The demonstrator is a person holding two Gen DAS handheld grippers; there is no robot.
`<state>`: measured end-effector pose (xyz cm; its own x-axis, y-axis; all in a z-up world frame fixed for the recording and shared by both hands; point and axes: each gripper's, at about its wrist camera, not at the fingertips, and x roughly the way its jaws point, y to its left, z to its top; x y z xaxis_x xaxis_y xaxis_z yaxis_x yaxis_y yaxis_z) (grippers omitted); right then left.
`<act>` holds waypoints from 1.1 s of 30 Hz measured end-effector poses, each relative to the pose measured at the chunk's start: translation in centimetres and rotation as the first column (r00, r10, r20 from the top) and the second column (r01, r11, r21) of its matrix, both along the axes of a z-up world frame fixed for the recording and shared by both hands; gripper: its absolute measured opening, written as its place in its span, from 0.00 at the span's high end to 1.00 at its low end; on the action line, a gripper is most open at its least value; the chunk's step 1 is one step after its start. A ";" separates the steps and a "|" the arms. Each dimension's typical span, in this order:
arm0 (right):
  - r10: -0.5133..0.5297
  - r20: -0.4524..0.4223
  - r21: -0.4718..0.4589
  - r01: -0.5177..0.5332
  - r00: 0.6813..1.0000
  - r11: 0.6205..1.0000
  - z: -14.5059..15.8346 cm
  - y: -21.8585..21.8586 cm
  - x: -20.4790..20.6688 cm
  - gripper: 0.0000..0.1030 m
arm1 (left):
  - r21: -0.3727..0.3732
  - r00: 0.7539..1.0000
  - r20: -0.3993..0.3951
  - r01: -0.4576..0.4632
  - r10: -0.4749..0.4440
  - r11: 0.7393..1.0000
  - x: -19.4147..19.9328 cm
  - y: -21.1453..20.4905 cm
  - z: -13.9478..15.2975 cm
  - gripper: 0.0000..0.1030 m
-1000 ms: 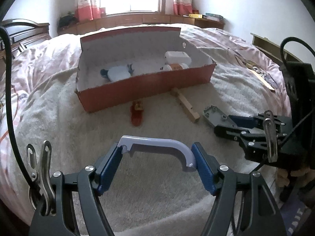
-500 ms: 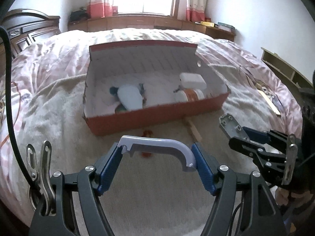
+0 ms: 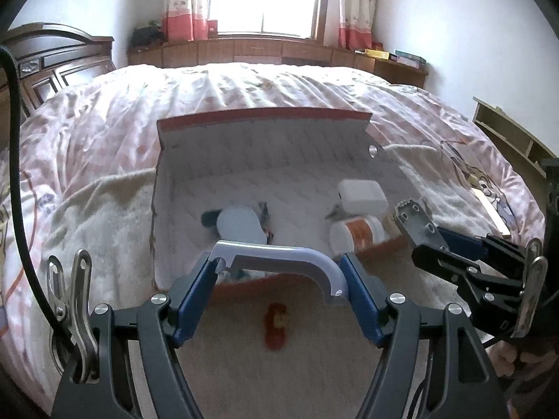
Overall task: Organize rigid objects
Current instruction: 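Carry the grey handle and grey plate over the box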
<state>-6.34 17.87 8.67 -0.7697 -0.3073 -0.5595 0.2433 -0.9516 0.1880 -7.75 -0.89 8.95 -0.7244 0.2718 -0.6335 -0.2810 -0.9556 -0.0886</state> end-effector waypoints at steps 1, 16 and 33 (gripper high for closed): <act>-0.003 -0.001 0.000 0.003 1.000 1.000 0.1 0.0 -0.4 0.55 | -0.002 1.000 -0.003 -0.003 0.003 1.000 -0.4 0.1 0.1 0.29; -0.017 -0.010 -0.002 0.017 1.000 1.000 0.9 0.0 -5.6 0.55 | -0.015 1.000 0.000 -0.026 0.026 1.000 -5.1 0.6 0.0 0.29; -0.036 0.012 0.041 0.036 0.999 0.999 -0.4 -0.2 -8.7 0.55 | -0.054 0.999 0.022 -0.042 0.044 0.998 -7.4 1.2 -1.8 0.29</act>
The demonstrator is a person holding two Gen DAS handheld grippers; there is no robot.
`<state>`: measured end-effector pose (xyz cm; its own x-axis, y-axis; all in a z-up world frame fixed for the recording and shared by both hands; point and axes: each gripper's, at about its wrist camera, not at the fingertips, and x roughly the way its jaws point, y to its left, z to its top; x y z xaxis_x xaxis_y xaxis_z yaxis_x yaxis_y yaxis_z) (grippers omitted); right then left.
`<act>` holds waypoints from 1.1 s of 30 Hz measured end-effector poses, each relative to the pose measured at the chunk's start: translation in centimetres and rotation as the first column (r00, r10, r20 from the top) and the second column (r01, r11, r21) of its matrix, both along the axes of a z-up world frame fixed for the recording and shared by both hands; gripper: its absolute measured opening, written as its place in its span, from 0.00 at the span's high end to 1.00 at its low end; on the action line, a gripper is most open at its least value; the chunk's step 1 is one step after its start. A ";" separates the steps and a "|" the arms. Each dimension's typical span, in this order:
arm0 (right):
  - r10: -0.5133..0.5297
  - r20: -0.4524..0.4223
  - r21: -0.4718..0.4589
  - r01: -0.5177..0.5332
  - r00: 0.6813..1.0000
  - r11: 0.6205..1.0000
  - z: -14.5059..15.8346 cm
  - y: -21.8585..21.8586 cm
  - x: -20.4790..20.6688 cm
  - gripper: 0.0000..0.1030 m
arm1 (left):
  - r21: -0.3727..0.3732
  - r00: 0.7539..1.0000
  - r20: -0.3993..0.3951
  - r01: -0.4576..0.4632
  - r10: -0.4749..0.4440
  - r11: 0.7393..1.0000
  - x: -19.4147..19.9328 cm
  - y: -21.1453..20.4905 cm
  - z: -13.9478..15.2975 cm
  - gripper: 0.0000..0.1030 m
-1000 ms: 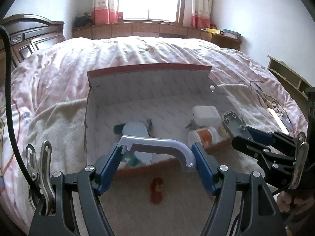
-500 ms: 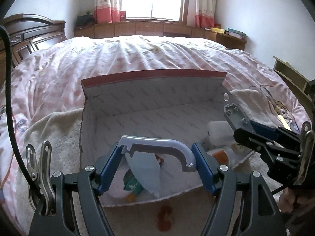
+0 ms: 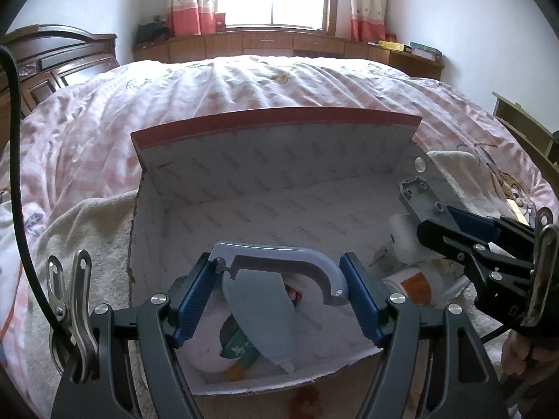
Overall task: Organize rigid objects
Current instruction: 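Carry the grey handle and grey plate over the box, then open both grippers to drop the handle and plate into the box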
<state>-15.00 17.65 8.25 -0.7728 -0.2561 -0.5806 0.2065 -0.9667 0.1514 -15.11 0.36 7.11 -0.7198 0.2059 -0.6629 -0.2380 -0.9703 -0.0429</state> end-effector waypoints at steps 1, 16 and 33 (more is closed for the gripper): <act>-0.001 0.000 0.000 0.001 1.000 1.000 -0.1 0.0 -0.1 0.55 | -0.001 1.000 0.000 -0.001 0.001 1.000 -0.1 0.0 -0.1 0.29; -0.018 -0.014 -0.014 0.018 1.000 1.000 -0.3 0.3 -0.1 0.47 | -0.022 0.996 0.086 -0.026 0.028 0.999 -1.1 0.2 -1.4 0.28; -0.033 -0.073 -0.043 0.030 0.997 0.999 1.1 0.3 1.7 0.28 | -0.006 0.998 0.044 -0.047 0.047 0.999 -0.1 -0.6 -0.2 0.27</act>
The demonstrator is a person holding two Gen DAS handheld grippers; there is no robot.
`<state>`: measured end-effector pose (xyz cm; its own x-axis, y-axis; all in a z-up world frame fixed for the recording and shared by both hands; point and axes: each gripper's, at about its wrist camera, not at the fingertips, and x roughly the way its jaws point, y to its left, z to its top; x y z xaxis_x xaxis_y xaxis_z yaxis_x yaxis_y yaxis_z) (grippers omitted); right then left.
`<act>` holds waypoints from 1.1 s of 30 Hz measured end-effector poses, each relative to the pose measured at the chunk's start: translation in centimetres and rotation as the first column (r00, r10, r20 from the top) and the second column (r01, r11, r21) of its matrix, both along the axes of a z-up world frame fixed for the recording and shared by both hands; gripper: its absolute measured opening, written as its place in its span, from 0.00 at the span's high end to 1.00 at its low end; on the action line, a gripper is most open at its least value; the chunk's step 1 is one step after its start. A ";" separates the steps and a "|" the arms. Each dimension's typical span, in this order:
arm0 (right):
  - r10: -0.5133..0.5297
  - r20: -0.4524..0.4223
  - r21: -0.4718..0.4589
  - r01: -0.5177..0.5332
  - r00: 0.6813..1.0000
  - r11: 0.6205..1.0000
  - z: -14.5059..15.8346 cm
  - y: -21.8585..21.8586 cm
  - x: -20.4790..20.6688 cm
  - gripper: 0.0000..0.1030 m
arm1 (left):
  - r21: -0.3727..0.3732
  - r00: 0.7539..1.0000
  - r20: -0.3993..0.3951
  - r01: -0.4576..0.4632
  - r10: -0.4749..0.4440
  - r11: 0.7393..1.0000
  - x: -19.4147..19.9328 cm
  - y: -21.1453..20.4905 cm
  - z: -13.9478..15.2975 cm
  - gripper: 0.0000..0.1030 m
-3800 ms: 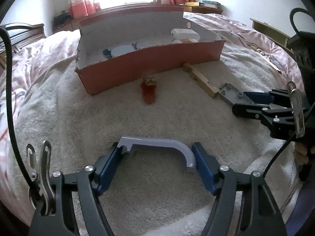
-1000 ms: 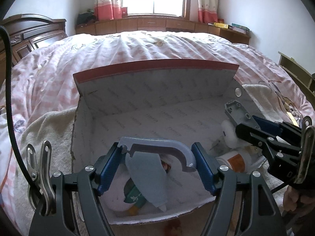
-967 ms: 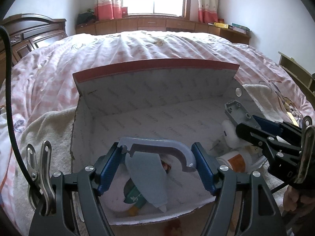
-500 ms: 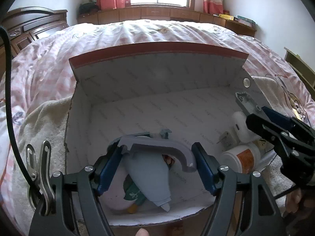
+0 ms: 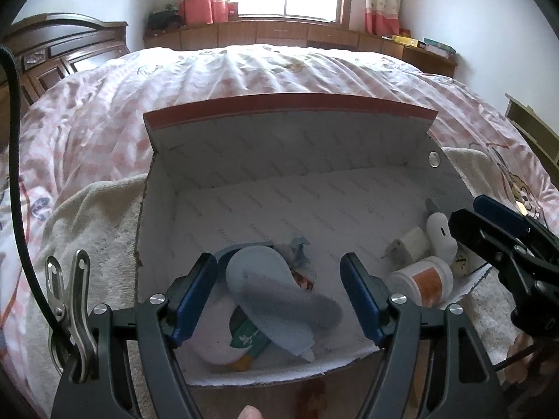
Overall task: Organize rigid objects
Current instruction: 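Open both grippers to drop the handle and plate into the box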
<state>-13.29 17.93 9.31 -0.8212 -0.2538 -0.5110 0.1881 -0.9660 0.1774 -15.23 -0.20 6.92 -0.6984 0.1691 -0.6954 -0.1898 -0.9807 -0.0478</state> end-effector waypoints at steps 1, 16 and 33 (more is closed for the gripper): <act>0.000 0.000 -0.002 0.000 1.000 1.000 0.0 0.0 0.2 0.28 | 0.000 1.000 -0.003 0.002 -0.002 1.000 0.1 0.0 0.1 0.27; 0.002 0.016 -0.033 -0.001 1.000 0.999 -0.4 0.7 3.2 0.28 | 0.013 1.000 0.003 0.025 -0.025 1.000 2.1 0.2 0.5 0.27; 0.030 0.057 -0.020 -0.029 0.998 0.999 -1.5 -0.2 7.1 0.28 | -0.015 0.999 -0.008 0.040 -0.040 0.999 6.8 0.0 0.2 0.27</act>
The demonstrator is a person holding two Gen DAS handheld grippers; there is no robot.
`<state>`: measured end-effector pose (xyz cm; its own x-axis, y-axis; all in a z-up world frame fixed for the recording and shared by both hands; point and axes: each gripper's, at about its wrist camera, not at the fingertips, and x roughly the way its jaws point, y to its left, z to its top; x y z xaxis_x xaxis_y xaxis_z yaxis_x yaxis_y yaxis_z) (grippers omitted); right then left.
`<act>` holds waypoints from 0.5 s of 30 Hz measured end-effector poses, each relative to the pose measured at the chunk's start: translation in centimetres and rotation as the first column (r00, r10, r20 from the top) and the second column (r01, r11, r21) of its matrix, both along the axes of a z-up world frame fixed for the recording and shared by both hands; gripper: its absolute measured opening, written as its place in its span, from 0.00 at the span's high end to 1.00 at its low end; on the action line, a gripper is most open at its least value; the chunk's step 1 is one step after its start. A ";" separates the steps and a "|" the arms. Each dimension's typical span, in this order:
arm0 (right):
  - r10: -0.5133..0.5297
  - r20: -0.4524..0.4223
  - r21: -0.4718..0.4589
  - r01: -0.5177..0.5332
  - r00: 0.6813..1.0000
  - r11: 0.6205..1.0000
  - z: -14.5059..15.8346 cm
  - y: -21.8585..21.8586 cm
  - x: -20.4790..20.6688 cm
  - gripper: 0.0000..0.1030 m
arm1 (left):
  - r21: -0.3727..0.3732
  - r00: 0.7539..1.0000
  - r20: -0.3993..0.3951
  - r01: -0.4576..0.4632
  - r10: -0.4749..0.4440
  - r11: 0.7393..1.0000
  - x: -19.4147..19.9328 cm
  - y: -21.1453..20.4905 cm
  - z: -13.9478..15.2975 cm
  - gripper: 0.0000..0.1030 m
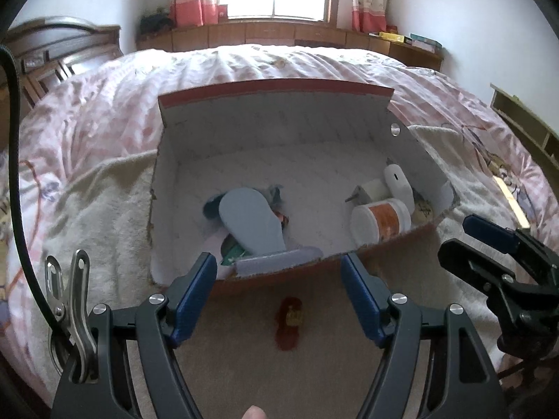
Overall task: Organize rigid objects
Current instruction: 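Open both grippers to drop the handle and plate into the box, then grasp the red figurine with the left gripper while the right gripper grasps the wooden stick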
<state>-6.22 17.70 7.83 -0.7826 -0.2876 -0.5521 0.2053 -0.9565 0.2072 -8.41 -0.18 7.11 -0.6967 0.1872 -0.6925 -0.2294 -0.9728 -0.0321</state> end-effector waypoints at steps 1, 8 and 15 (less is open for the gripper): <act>0.001 0.004 0.001 -0.001 1.000 1.000 -0.1 0.0 0.2 0.28 | -0.005 1.000 0.000 0.007 -0.007 1.000 0.4 0.1 0.1 0.27; -0.003 0.027 0.002 0.003 1.000 1.000 -0.9 0.2 1.4 0.28 | -0.003 1.000 0.001 0.020 -0.020 1.000 2.4 0.2 -0.2 0.27; -0.012 0.059 0.000 0.012 0.998 1.000 -2.0 0.6 2.1 0.28 | 0.033 0.996 0.088 -0.024 0.021 0.999 2.6 -0.5 -2.0 0.29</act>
